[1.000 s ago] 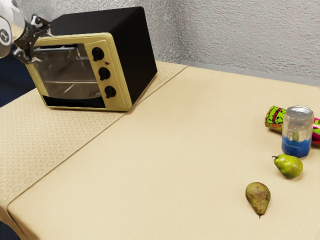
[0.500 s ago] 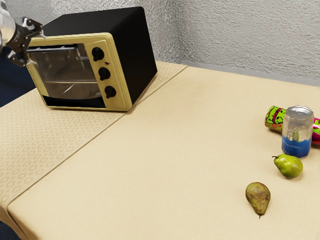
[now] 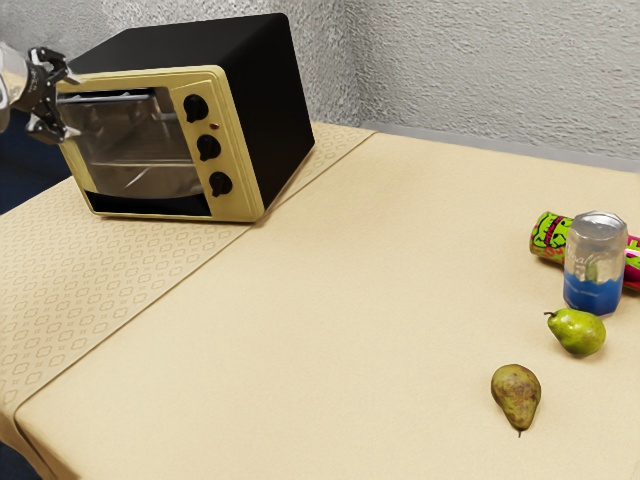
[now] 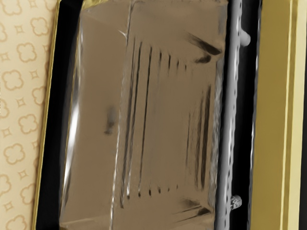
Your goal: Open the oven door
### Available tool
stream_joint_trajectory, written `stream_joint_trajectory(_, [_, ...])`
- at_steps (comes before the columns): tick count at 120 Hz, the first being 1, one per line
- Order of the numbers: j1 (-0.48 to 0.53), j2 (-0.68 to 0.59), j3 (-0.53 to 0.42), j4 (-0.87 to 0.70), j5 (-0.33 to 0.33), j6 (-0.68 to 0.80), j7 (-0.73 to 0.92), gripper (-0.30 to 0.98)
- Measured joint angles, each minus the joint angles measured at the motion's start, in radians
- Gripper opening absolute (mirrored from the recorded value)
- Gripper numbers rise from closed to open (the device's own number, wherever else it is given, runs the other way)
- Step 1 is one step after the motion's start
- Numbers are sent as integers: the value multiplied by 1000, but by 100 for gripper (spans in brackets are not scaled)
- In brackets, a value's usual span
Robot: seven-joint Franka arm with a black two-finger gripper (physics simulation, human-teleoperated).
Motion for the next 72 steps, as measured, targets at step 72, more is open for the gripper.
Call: stream_joint_trajectory(72, [-62, 93, -44, 74, 45, 103, -145, 68])
